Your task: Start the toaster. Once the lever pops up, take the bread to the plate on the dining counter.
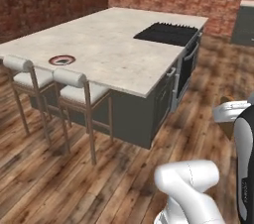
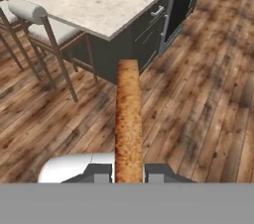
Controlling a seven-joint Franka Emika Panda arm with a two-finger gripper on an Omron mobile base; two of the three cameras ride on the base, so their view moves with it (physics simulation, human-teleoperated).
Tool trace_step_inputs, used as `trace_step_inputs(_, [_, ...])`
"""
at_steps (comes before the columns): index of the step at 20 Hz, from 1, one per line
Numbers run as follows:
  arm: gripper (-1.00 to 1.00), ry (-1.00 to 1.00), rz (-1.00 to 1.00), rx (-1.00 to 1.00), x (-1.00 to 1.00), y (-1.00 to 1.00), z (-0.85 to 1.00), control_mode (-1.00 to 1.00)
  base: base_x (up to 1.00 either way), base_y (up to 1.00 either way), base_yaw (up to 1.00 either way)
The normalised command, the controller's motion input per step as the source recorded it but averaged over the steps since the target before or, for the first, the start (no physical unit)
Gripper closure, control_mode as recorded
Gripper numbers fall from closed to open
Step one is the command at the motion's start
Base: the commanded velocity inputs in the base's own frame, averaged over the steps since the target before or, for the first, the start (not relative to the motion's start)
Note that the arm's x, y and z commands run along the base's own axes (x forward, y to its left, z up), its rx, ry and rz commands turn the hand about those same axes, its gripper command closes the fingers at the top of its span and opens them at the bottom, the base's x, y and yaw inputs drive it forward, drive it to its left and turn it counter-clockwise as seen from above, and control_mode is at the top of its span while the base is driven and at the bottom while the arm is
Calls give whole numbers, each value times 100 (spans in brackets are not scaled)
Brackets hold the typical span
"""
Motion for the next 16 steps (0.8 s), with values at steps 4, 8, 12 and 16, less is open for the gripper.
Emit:
trace_step_inputs(4, [100, 0, 0, 0, 0, 0, 0, 100, 13, 100, -28])
trace_step_inputs(8, [100, 0, 0, 0, 0, 0, 0, 100, 19, 100, -29])
trace_step_inputs(12, [100, 0, 0, 0, 0, 0, 0, 100, 20, 100, -29])
trace_step_inputs(16, [100, 0, 0, 0, 0, 0, 0, 100, 9, 92, -25])
